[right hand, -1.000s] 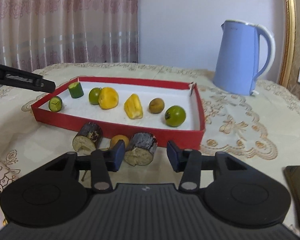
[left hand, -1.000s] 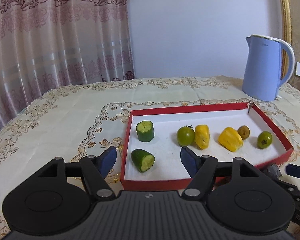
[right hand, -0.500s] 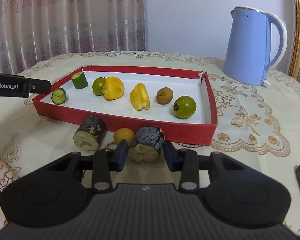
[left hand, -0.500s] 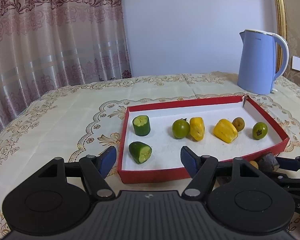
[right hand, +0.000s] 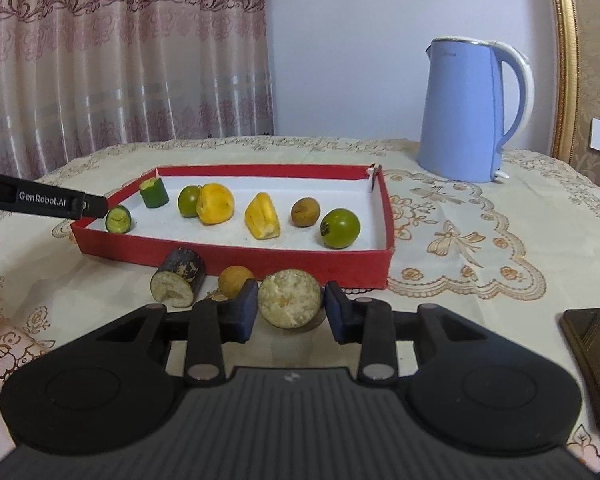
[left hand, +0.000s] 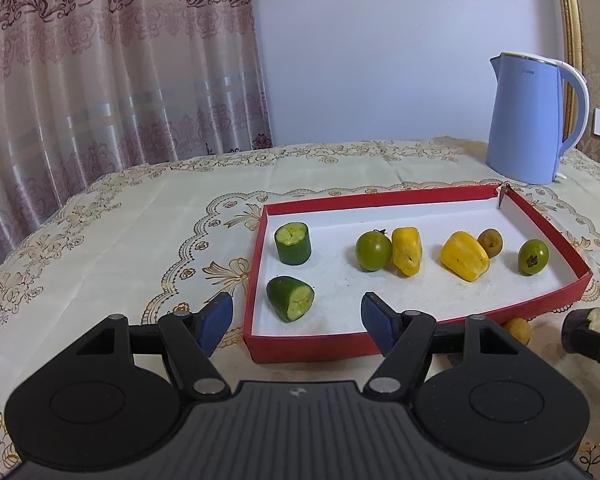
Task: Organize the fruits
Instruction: 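Lift the eggplant chunk with the right gripper over the box rim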
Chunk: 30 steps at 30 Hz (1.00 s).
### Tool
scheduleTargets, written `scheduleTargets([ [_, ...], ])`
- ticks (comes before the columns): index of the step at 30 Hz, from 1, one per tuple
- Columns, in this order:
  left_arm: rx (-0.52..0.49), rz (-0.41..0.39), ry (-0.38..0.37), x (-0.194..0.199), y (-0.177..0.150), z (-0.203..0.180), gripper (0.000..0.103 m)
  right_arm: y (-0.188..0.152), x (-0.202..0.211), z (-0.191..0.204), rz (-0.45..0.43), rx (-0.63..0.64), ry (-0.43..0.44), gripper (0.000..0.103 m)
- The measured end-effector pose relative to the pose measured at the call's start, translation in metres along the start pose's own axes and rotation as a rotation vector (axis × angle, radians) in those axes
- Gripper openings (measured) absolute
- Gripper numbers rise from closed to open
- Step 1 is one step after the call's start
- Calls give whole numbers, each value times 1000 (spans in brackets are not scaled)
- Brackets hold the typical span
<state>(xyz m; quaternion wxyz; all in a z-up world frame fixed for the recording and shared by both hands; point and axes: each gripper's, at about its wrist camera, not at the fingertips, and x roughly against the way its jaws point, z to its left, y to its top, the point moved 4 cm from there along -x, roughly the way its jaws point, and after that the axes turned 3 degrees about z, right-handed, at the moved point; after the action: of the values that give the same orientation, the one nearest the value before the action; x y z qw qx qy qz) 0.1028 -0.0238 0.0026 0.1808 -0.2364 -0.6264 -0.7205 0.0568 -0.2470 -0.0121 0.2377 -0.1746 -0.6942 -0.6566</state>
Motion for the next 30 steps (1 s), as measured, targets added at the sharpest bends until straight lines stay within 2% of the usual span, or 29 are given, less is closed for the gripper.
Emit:
scheduleTargets([
  [15,-10,-1,1,3,-2,-1,70,23,13,1,-87,-14,28,34],
  [24,-9,2,-14,8,-6,1,71,52,14,2,-150,1,22,34],
  [30,11,-15,-24,19,-10,11,76,67,26,-3,-197,2,11,34],
])
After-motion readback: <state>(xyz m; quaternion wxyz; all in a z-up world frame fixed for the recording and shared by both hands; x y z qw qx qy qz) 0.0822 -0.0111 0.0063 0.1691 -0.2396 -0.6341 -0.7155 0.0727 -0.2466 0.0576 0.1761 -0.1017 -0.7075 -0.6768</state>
